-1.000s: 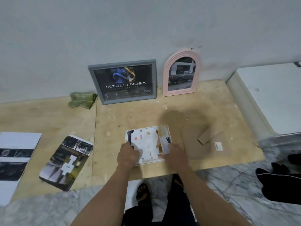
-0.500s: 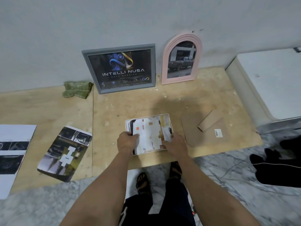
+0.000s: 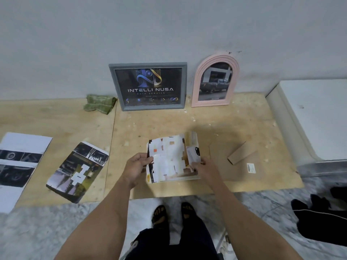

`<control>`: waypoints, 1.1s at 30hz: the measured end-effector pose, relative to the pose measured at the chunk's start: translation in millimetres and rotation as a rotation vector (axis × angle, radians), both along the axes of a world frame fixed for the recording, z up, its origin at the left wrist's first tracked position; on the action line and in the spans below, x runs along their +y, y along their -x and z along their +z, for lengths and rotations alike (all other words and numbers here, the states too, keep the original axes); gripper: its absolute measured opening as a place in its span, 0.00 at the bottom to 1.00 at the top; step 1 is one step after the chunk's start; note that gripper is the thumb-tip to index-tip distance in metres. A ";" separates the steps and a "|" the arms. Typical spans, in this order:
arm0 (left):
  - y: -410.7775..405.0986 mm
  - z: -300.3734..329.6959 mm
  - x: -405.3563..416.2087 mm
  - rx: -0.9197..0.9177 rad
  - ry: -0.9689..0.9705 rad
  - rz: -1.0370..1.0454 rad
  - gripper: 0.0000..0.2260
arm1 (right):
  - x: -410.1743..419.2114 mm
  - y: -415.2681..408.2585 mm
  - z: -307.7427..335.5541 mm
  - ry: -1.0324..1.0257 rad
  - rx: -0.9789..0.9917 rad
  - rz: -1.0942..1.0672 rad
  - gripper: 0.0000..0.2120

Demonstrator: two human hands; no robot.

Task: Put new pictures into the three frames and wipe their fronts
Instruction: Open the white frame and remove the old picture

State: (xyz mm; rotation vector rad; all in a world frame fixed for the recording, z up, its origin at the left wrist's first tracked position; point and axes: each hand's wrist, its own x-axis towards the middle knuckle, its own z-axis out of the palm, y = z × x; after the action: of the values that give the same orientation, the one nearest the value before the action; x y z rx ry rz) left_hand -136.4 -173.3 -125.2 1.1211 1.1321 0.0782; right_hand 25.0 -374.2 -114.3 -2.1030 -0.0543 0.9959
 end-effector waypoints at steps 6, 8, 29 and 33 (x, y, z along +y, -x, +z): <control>13.1 17.8 -3.2 -0.006 0.106 0.199 0.06 | 12.2 -32.8 23.0 -0.063 0.090 0.115 0.05; 19.0 25.7 -3.7 -0.016 0.107 0.320 0.07 | 27.5 -41.2 29.1 -0.038 0.073 0.196 0.04; 279.5 22.8 158.0 0.062 -0.049 1.038 0.06 | 378.0 167.6 53.0 -0.176 -0.149 0.835 0.07; 330.3 10.8 212.1 0.091 -0.020 1.106 0.06 | 459.6 225.9 28.1 -0.130 -0.220 0.914 0.05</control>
State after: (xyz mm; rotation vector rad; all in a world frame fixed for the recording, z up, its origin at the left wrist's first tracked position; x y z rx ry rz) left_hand -466.6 38.8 -114.4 0.4003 1.7187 0.8995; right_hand -200.9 85.4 -86.2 -2.0518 -1.2404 1.1962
